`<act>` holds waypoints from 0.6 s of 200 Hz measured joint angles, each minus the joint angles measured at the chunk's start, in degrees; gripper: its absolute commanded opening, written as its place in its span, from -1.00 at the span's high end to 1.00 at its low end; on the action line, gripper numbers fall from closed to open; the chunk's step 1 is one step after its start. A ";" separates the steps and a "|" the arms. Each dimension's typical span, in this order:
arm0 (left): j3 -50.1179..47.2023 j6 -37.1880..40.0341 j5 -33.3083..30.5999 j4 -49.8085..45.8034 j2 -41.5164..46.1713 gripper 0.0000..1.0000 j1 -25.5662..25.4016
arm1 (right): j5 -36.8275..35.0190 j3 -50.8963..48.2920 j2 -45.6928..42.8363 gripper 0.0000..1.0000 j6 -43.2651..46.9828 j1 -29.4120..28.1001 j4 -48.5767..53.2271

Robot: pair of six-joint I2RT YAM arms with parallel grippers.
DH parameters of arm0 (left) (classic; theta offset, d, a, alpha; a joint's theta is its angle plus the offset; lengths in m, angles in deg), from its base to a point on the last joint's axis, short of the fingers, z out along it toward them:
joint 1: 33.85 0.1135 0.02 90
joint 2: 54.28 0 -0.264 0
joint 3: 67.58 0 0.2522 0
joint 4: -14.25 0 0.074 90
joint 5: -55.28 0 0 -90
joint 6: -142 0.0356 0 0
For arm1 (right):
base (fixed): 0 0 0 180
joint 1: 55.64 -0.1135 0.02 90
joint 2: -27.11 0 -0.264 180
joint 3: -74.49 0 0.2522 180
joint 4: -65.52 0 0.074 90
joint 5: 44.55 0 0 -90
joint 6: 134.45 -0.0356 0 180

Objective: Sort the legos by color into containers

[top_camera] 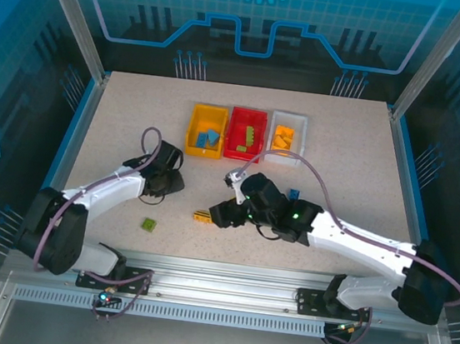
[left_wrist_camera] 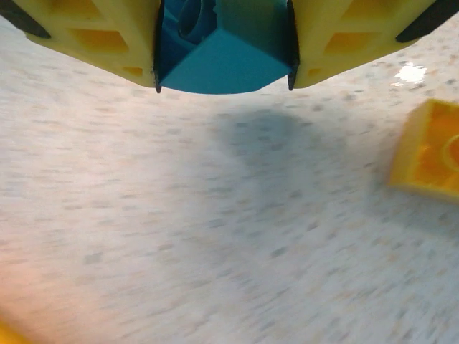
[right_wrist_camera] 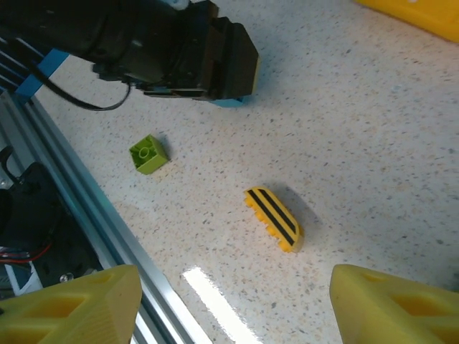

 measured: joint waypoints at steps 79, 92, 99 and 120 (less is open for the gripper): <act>37.86 6.19 2.29 -2.12 -19.80 0.47 -1.97 | -2.99 -6.88 -11.28 -0.43 -6.14 12.66 0.02; 44.81 7.50 2.14 -3.15 -26.53 0.47 -1.84 | -2.99 -6.88 -11.52 -0.44 -6.51 13.73 0.02; 48.00 7.98 2.05 -3.76 -29.77 0.47 -1.70 | -2.99 -6.88 -11.65 -0.44 -6.69 14.14 0.02; 55.45 9.29 1.79 -6.05 -37.83 0.48 -0.61 | -2.80 -6.91 -12.11 -0.44 -7.02 14.80 0.04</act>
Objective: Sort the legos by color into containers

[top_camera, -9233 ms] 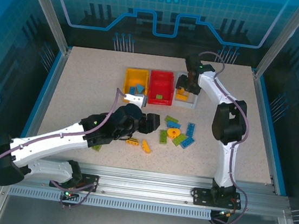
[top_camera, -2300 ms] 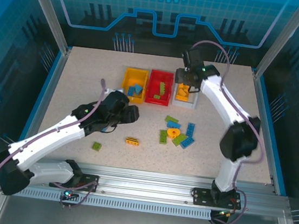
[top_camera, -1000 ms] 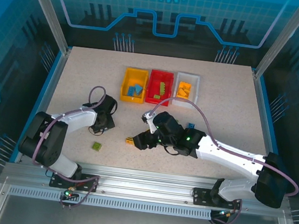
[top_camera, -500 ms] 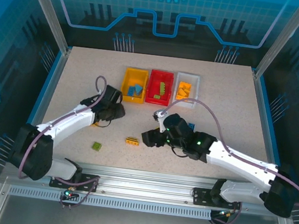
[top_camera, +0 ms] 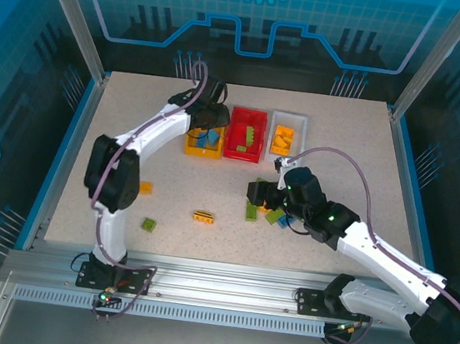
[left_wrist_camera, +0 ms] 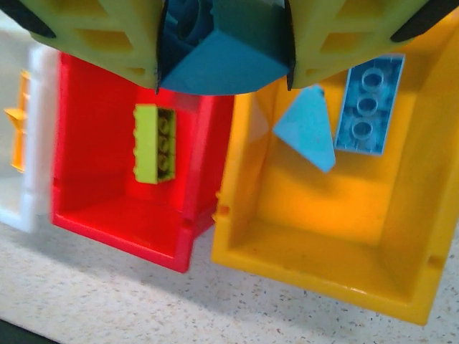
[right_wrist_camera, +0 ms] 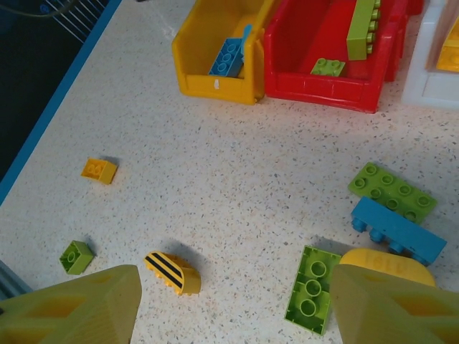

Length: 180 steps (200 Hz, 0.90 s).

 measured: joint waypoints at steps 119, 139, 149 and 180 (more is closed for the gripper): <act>13.07 2.64 -2.08 -7.19 -14.51 -0.03 4.26 | 1.22 -0.42 -0.13 -0.44 -0.68 0.87 0.50; 12.92 2.67 -2.01 -7.13 -14.23 -0.15 4.26 | 0.66 -0.50 0.15 -0.40 -1.07 0.87 2.25; 12.83 2.67 -1.88 -7.15 -14.05 -0.20 4.26 | 0.42 -0.57 0.31 -0.39 -1.27 0.87 2.95; 7.98 2.43 -1.42 -6.12 -8.70 -0.32 3.43 | -4.37 -0.42 1.62 -0.37 -4.15 -1.18 9.03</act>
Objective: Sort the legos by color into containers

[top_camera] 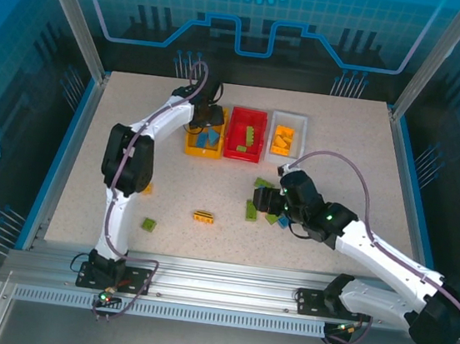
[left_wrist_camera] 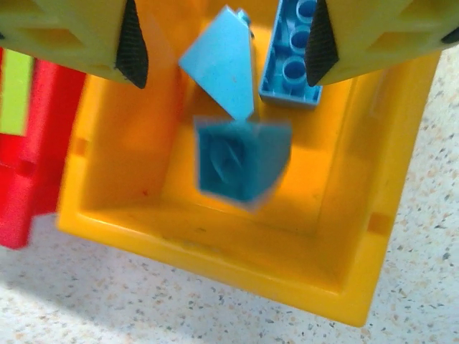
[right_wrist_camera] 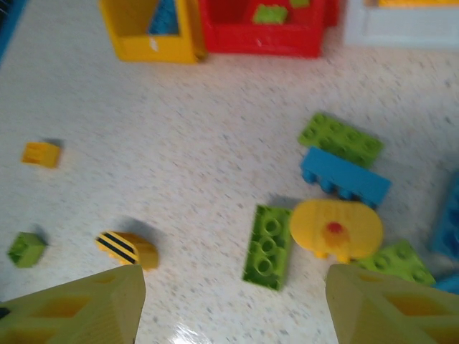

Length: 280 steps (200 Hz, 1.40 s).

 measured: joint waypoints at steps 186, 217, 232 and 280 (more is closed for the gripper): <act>-54.36 -7.80 5.90 7.50 65.96 -0.39 -17.79 | -5.05 12.44 36.15 -0.02 -14.32 -5.75 5.33; -54.42 -8.70 5.88 7.17 68.11 -0.36 -18.21 | -5.03 12.66 37.73 0.38 -14.29 -5.46 5.33; -54.45 -8.85 5.77 7.13 68.98 -0.35 -18.25 | -5.14 13.35 38.05 0.59 -13.99 -5.46 5.18; -54.42 -9.07 3.74 7.21 73.48 -0.35 -18.25 | -6.67 17.64 35.10 0.67 -11.58 -5.84 7.89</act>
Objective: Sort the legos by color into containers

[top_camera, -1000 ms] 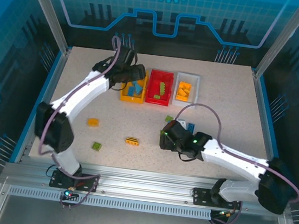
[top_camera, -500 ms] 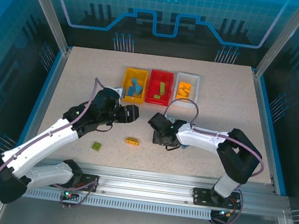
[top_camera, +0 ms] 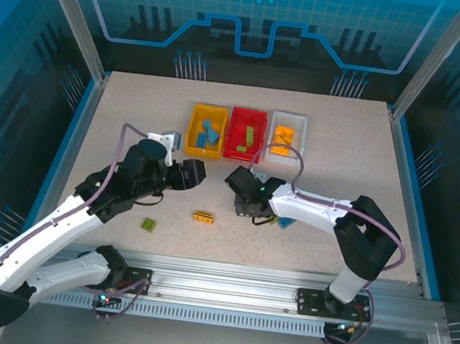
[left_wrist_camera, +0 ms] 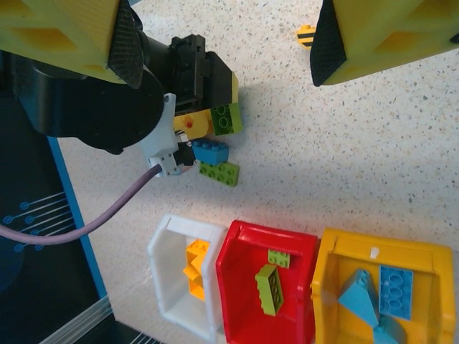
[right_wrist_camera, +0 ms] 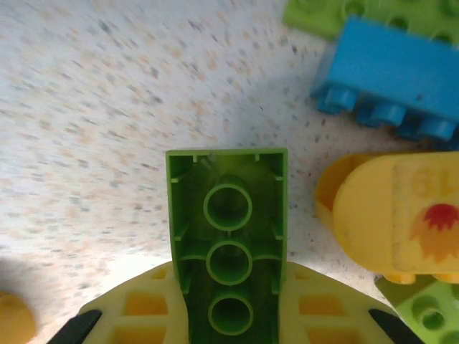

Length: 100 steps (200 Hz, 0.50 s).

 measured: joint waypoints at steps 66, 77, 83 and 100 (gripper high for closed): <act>3.65 -0.04 -1.46 2.95 -2.99 -0.35 -0.04 | 5.44 26.51 8.46 0.71 9.22 12.92 0.02; 3.89 -0.17 -1.44 3.48 -3.69 -0.35 -0.07 | 7.43 32.76 13.84 0.70 10.91 15.39 0.17; 3.91 -0.22 -1.44 3.58 -3.96 -0.35 -0.07 | 8.26 35.98 16.79 0.69 11.72 16.46 0.28; 3.91 -0.22 -1.51 3.61 -4.44 -0.35 -0.11 | 10.47 44.74 24.92 0.68 13.60 18.84 2.12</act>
